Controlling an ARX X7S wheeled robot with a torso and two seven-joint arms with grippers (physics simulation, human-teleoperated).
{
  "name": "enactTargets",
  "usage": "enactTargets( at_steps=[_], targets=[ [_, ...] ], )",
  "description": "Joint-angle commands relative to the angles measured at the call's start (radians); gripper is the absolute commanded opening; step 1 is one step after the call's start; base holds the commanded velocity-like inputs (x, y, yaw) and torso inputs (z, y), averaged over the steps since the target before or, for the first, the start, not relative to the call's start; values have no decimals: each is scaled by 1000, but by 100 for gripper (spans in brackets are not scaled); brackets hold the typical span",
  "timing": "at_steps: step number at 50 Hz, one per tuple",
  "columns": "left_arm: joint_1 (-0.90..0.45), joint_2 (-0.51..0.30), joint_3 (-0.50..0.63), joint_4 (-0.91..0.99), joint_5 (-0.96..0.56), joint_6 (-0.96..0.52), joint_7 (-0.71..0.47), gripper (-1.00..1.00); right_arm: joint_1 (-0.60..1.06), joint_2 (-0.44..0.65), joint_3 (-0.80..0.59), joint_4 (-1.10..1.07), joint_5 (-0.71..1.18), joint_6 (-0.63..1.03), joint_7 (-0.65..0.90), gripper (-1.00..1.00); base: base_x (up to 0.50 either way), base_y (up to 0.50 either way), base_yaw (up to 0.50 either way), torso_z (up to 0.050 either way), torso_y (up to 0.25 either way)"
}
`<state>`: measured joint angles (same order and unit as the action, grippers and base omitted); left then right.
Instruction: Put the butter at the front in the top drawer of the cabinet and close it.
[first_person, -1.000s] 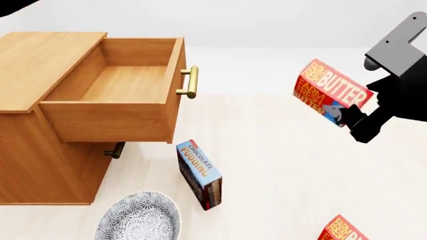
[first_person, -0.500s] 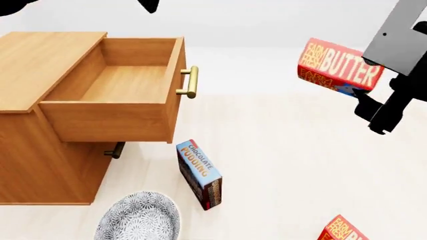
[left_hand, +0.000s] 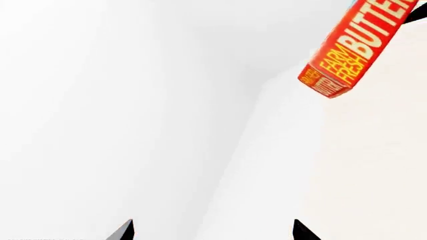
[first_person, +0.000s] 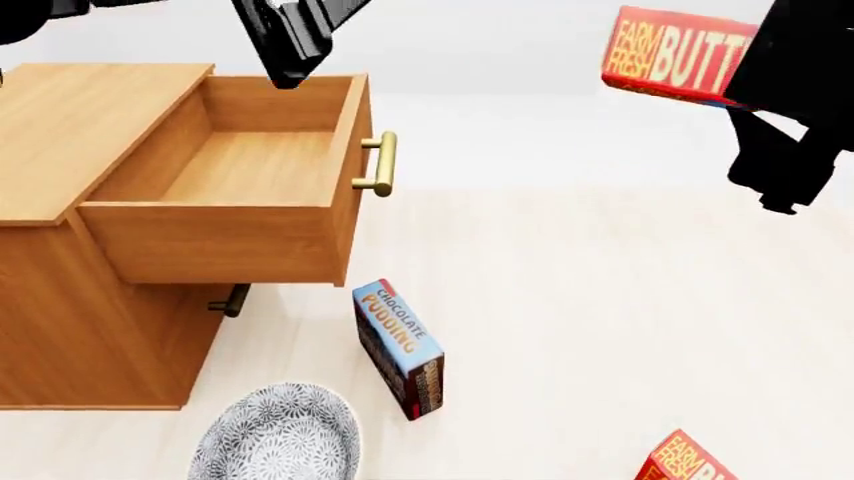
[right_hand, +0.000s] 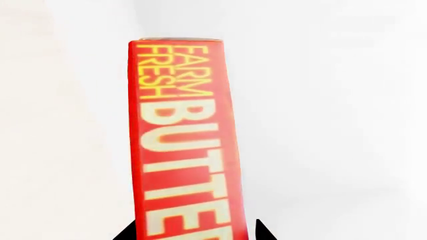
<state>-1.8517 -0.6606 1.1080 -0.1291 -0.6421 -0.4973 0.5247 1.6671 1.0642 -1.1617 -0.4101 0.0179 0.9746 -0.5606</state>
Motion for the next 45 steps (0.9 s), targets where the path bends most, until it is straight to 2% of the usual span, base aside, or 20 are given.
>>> enactTargets(
  at_steps=[1, 5, 13, 35, 45],
  targets=[
    [222, -300, 55, 494, 9, 66, -170, 100, 47, 5, 7, -15, -130, -105, 49, -100, 0, 0, 0, 0, 0],
    [282, -358, 72, 575, 32, 105, -213, 100, 31, 12, 14, -36, -125, -129, 70, -100, 0, 0, 0, 4, 3],
    [301, -380, 86, 613, 54, 116, -217, 100, 0, 29, 4, -61, -137, -183, 103, -100, 0, 0, 0, 0, 1],
    [302, -356, 84, 607, 65, 121, -215, 100, -59, 75, -47, -199, -202, -316, 146, -100, 0, 0, 0, 0, 1],
    [308, -348, 87, 612, 70, 126, -212, 100, -57, 50, -57, -264, -219, -337, 135, -100, 0, 0, 0, 0, 1]
  ],
)
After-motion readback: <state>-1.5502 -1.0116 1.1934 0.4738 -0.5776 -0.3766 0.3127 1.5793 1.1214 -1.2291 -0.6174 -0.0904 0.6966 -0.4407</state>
